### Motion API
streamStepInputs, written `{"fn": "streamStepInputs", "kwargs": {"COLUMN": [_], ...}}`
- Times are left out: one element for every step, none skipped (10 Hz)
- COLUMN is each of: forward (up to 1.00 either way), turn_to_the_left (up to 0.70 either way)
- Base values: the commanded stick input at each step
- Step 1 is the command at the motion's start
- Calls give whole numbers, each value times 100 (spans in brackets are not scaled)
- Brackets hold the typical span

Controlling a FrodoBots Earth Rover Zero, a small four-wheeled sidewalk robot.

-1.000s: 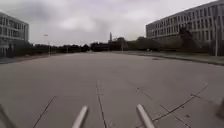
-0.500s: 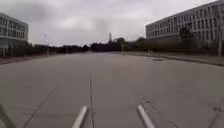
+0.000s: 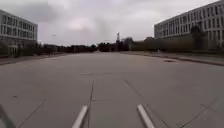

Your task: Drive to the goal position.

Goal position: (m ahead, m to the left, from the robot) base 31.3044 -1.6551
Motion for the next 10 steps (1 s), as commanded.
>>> {"fn": "streamStepInputs", "kwargs": {"forward": [100,100,100,100,100,100,100,100,100,100], "turn_to_the_left": [27,27,27,27,27,27,27,27,24,0]}}
